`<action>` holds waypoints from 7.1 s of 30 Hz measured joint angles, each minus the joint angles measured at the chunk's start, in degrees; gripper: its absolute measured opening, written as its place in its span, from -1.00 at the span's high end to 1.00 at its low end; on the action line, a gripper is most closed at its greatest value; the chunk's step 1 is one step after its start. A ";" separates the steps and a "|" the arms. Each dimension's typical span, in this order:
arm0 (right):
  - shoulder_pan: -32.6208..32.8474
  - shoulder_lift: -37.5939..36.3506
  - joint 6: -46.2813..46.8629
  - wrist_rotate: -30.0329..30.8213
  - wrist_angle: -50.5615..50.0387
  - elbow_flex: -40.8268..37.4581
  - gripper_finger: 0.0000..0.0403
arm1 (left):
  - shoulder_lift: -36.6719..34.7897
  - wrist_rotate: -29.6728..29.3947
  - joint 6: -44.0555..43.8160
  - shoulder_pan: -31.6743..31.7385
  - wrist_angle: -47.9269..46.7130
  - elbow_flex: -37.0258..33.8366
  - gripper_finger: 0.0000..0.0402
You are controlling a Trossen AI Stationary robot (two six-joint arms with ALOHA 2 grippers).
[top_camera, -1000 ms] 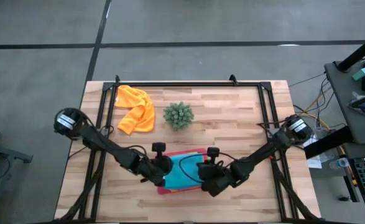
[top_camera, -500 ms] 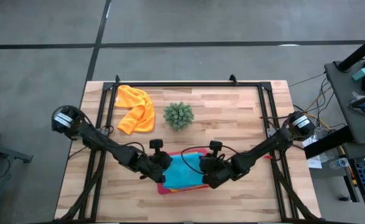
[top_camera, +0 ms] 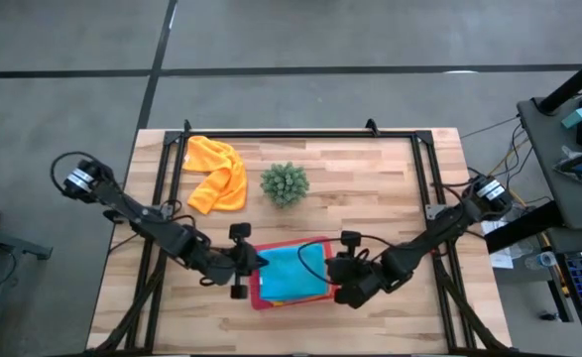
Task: Fold microfiber towels
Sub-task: Adjust the pink bin, then fold the orange microfiber cloth
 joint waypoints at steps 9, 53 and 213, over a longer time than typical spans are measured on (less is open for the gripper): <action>-7.24 0.00 -1.85 -1.77 0.64 -3.87 0.96 | -0.55 -0.61 0.22 0.17 -1.12 0.00 1.00; 7.52 -12.70 -1.46 3.65 13.11 -10.98 0.96 | 9.19 2.63 -15.89 1.82 -5.84 -5.38 1.00; 3.85 -2.68 -17.97 5.55 47.49 -12.82 0.18 | -10.25 4.42 4.30 5.23 31.37 -9.16 1.00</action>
